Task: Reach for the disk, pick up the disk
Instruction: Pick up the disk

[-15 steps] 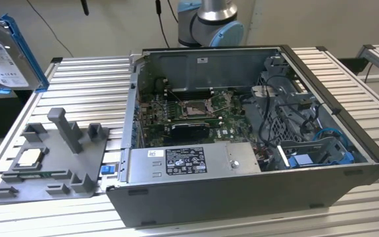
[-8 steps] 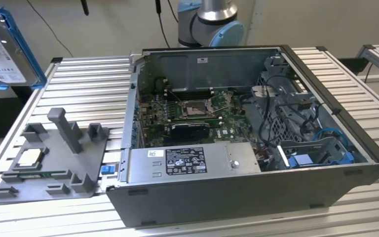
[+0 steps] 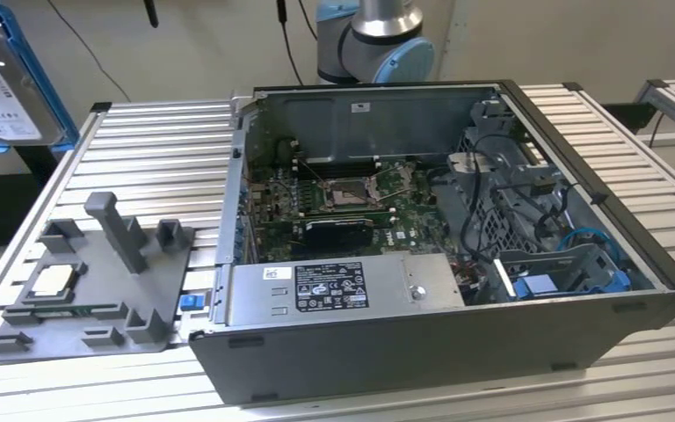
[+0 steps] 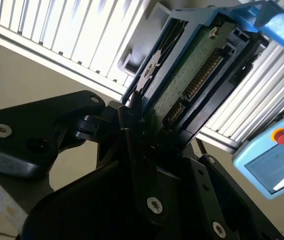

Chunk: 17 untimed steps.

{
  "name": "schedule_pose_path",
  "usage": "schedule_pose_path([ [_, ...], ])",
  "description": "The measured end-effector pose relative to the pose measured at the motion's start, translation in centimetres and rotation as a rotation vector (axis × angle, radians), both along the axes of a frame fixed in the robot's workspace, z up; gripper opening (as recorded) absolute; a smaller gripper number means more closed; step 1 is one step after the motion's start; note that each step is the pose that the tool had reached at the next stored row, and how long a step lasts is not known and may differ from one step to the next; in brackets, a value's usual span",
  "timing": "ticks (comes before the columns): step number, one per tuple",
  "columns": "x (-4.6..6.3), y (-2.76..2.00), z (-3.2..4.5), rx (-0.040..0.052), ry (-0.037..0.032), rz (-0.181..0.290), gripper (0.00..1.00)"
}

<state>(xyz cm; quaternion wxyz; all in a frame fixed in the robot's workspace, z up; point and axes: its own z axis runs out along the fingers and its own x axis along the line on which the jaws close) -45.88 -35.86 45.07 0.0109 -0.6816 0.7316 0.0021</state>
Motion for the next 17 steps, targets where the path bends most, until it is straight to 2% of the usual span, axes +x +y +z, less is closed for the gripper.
schedule_pose_path([
  [17, 0.0, 0.0, 2.16, 0.0001, 0.0, 0.0, 0.0],
])
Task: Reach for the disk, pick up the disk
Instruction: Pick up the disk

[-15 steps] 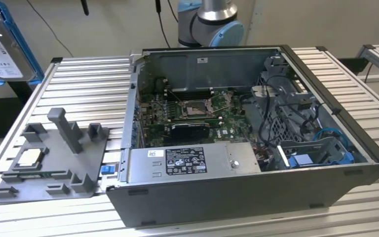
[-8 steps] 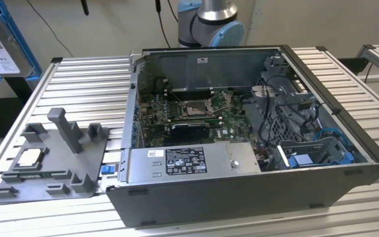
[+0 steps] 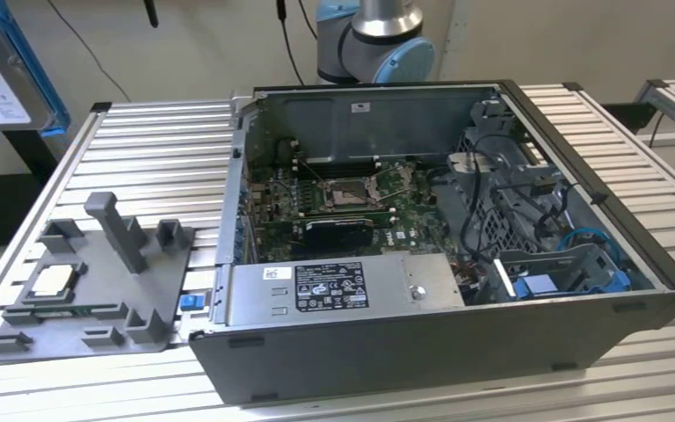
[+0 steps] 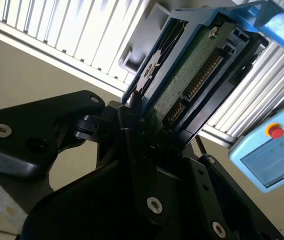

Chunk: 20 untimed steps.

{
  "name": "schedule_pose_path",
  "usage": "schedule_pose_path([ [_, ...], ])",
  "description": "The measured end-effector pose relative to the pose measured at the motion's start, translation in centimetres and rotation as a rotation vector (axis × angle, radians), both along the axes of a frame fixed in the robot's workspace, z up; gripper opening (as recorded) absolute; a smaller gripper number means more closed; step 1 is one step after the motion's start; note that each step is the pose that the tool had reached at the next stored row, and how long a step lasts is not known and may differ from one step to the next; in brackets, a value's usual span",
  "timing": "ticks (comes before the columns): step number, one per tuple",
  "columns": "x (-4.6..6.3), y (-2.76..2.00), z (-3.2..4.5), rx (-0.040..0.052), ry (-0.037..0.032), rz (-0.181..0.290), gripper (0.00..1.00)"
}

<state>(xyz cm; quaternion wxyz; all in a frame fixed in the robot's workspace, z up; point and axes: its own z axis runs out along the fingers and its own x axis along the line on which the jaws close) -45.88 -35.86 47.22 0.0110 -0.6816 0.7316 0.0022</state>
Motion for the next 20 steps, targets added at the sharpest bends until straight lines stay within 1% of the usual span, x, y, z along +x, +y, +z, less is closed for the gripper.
schedule_pose_path([
  [20, 0.0, 0.0, 2.15, -0.0002, 0.0, 0.0, 0.0],
])
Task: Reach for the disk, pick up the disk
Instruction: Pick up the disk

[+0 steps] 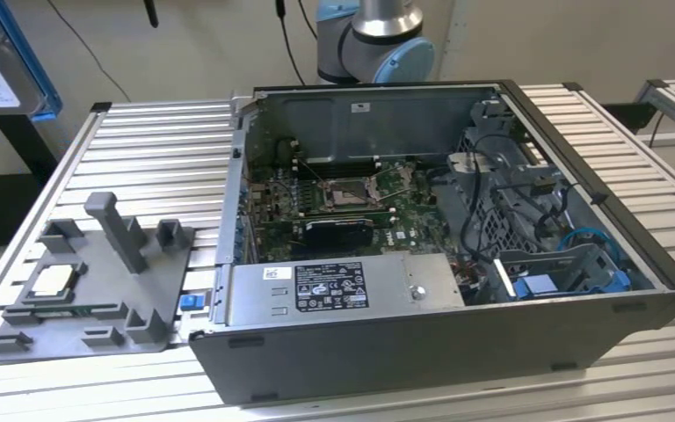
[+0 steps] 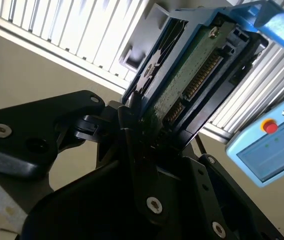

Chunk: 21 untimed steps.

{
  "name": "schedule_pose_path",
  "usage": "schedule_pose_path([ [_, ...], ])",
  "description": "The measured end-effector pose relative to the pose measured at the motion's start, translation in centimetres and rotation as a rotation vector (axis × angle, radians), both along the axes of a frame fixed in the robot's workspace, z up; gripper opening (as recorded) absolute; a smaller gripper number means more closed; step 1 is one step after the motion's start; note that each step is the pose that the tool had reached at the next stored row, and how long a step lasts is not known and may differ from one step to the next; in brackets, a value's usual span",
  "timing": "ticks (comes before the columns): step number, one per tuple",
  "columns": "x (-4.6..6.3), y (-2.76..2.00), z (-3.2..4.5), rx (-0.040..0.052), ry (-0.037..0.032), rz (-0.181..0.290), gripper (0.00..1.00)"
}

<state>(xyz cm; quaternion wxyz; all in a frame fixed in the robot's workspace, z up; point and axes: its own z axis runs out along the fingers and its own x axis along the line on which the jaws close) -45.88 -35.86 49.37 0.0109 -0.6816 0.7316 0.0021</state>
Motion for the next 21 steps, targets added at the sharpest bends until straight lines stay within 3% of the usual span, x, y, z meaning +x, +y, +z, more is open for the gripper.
schedule_pose_path([
  [12, 0.0, 0.0, 1.72, 0.0, 0.0, 0.0, 0.0],
  [21, 0.0, 0.0, 1.78, 0.0001, 0.0, 0.0, 0.0],
])
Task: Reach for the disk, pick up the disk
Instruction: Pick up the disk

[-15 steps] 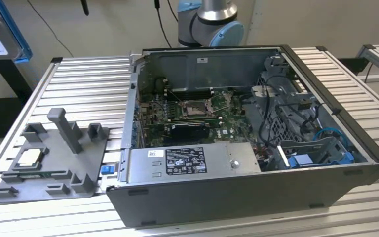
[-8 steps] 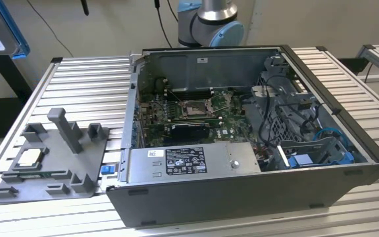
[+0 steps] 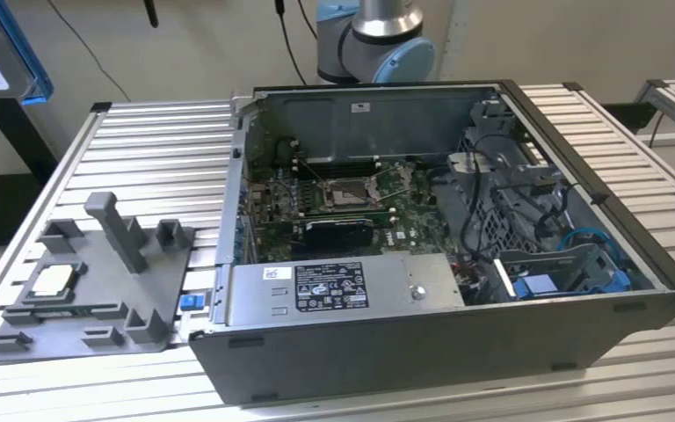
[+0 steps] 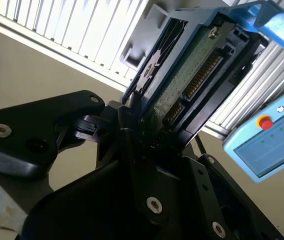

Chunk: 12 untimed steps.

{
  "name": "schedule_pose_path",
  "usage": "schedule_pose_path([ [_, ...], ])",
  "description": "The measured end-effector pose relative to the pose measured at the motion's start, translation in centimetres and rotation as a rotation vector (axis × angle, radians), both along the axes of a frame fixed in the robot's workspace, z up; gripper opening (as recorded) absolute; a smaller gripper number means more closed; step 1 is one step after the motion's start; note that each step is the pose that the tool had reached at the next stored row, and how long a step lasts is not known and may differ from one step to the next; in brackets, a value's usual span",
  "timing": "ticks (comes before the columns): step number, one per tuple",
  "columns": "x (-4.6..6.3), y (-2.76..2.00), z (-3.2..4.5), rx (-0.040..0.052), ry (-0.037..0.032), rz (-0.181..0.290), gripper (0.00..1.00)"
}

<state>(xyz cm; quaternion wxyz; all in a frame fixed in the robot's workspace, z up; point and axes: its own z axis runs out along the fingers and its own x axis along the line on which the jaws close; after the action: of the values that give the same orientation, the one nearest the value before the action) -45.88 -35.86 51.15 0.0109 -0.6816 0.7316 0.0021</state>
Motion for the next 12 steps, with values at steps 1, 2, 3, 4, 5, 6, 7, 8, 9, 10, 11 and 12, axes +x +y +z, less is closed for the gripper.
schedule_pose_path([
  [1, 0.0, 0.0, 0.0, 0.0, 0.0, 0.0, 0.0],
  [2, 0.0, 0.0, 0.0, 0.0, 0.0, 0.0, 0.0],
  [3, 0.03, -0.01, 0.0, 0.0, -0.0001, 0.0, 0.0],
  [4, 0.08, 0.0, 0.0, 0.0, -0.0001, 0.0, 0.0],
  [5, 0.14, 0.0, 0.0, 0.0, -0.0001, 0.0, 0.0],
  [6, 0.22, 0.0, 0.0, 0.0, 0.0, 0.0, 0.0],
  [7, 0.31, 0.0, 0.0, 0.0, -0.0001, 0.0, 0.0],
  [8, 0.42, 0.0, 0.0, 0.0, 0.0, 0.0, 0.0],
  [9, 0.53, 0.0, 0.0, 0.0, 0.0, 0.0, 0.0],
  [10, 0.63, 0.0, 0.0, 0.0, -0.0001, 0.0, 0.0],
  [11, 0.72, 0.0, 0.0, 0.0, 0.0, 0.0, 0.0],
  [12, 0.8, 0.0, 0.0, 0.0, -0.0001, 0.0, 0.0],
])
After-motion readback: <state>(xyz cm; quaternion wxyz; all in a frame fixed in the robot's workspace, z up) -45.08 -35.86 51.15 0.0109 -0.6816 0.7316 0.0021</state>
